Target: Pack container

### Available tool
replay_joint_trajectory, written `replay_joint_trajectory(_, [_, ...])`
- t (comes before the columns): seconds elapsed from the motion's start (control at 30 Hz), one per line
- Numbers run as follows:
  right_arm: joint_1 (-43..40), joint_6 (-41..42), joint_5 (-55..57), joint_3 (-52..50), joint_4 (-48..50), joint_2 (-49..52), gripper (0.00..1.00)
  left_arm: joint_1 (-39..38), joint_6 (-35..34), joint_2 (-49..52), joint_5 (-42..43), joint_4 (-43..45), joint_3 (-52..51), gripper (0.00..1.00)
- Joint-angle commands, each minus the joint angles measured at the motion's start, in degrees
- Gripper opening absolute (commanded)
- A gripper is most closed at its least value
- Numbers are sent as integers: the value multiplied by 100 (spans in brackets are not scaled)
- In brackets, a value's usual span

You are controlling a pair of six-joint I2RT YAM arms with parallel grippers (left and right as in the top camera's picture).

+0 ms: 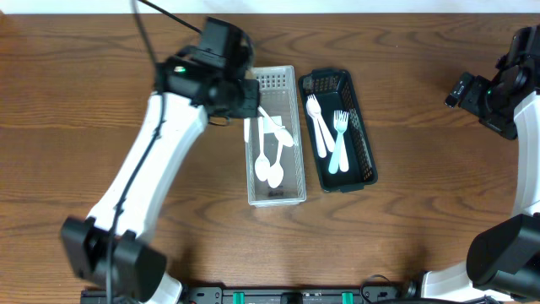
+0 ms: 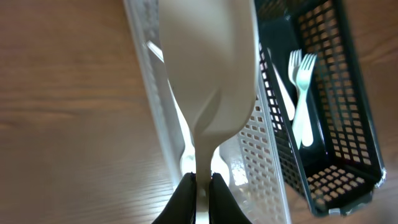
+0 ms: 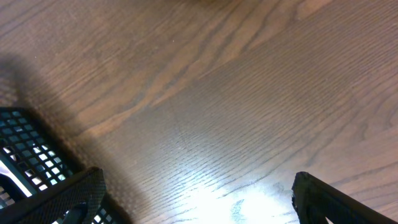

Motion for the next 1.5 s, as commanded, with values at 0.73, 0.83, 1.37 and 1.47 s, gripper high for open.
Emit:
replay_joint_trajectory(0.73, [651, -713, -614, -1871, 1233, 39, 23, 0, -461, -892, 68, 186, 308, 52])
replay_joint_trajectory(0.83, [863, -713, -903, -2380, 1624, 39, 11, 74, -332, -1231, 55, -28, 308, 52])
replay_joint_trajectory(1.37, [2334, -673, -1650, -3456, 2645, 37, 1, 184, -219, -1873, 22, -940, 308, 52])
replay_joint_trajectory(1.47, [2468, -671, -1515, -3447, 2717, 37, 1, 184, -94, -1875, 22, -1064, 308, 52])
